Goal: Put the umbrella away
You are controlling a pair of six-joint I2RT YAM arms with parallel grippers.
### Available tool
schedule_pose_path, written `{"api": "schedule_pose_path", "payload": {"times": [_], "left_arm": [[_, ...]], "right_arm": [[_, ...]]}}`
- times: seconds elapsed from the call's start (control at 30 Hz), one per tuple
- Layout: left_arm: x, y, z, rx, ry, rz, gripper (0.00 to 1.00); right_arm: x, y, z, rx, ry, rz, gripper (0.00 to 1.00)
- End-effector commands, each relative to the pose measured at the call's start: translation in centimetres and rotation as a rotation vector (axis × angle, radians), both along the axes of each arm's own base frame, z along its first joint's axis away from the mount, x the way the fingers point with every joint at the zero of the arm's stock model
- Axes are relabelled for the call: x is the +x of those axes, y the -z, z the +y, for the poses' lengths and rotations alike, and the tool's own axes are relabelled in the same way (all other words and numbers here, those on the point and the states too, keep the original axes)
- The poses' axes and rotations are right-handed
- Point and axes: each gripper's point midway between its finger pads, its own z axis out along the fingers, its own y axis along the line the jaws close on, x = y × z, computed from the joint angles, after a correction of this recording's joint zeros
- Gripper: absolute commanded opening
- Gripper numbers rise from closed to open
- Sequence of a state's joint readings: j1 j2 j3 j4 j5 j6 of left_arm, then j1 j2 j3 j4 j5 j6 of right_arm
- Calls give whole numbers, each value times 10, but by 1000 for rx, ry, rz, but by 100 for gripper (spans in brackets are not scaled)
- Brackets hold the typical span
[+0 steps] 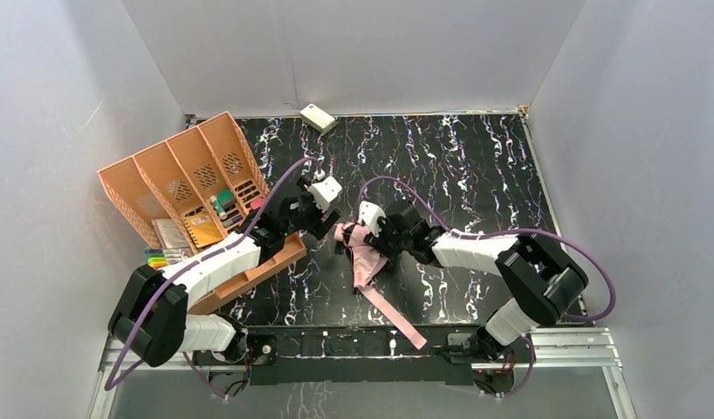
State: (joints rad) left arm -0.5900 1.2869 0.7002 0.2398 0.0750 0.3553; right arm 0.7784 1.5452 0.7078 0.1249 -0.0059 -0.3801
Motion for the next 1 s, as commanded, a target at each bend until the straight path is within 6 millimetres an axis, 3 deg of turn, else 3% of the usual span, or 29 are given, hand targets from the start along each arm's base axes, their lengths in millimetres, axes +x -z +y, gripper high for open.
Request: {"api": "schedule_pose_path", "payload": {"times": [0.0,0.37,0.57,0.83,0.97], "left_arm": [[9,-19,-15,-72,66,-19,78],[15,-2,-45,-16,258,62,78],[3,16,-64,1,403,172,78],[-21,44,-80,7,538,302,78],[-28,47,-86,-4,577,359,80]], "right_arm": [[-5,38,-43,-216,22,-31,13],[-25,49,-43,-267,-188,-135,16],[-34,56,-40,-297,-261,-147,18],[-37,51,-37,-286,-309,-216,21],[-38,42,-30,-250,-332,-256,21]]}}
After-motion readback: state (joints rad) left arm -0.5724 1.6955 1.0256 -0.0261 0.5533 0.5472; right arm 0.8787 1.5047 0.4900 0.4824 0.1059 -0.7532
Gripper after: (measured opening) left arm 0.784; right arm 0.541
